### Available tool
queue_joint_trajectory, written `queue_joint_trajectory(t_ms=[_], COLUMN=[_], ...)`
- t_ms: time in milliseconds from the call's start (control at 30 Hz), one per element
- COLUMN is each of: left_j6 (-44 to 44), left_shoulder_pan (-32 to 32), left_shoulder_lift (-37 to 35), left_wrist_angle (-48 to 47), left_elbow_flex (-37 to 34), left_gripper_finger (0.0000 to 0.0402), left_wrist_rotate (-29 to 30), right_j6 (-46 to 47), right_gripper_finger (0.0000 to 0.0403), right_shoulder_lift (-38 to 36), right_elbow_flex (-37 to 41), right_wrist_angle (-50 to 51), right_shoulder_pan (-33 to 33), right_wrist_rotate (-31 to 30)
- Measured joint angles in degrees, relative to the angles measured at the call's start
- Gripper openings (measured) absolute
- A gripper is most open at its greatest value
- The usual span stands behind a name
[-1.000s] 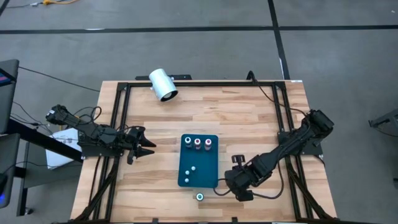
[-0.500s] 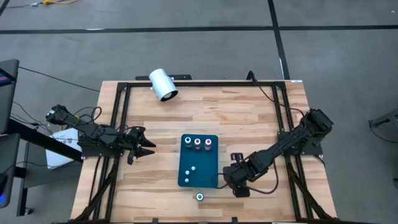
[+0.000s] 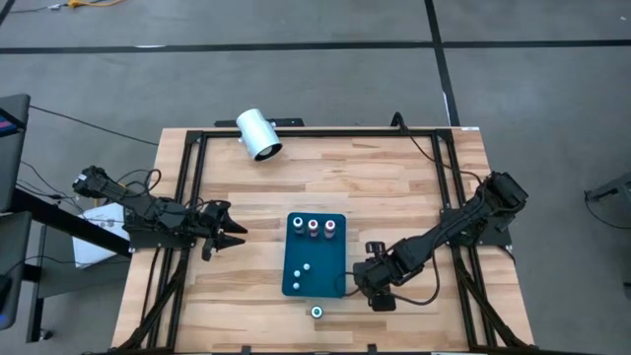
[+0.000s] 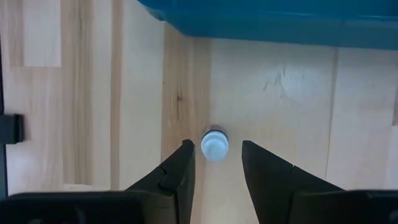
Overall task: Pick & Place food coloring
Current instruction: Put the small brown food coloring bottle into the blue bin
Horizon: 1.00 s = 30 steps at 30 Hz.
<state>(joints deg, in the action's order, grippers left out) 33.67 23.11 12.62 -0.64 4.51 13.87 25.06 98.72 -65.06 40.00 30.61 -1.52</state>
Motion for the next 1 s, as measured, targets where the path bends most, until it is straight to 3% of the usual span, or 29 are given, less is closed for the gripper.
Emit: queue_joint_trajectory(t_ms=[1000], left_j6=[-0.37], left_shoulder_pan=[-0.02], left_shoulder_lift=[0.02], left_wrist_angle=[-1.27], left_elbow_flex=[0.00], left_gripper_finger=[0.0174], left_wrist_rotate=[0.00], right_j6=[4.50], right_gripper_finger=[0.0120], right_shoulder_lift=[0.00], right_elbow_flex=[4.35], right_wrist_angle=[-4.89], right_shoulder_pan=[-0.50], right_wrist_rotate=[-0.37])
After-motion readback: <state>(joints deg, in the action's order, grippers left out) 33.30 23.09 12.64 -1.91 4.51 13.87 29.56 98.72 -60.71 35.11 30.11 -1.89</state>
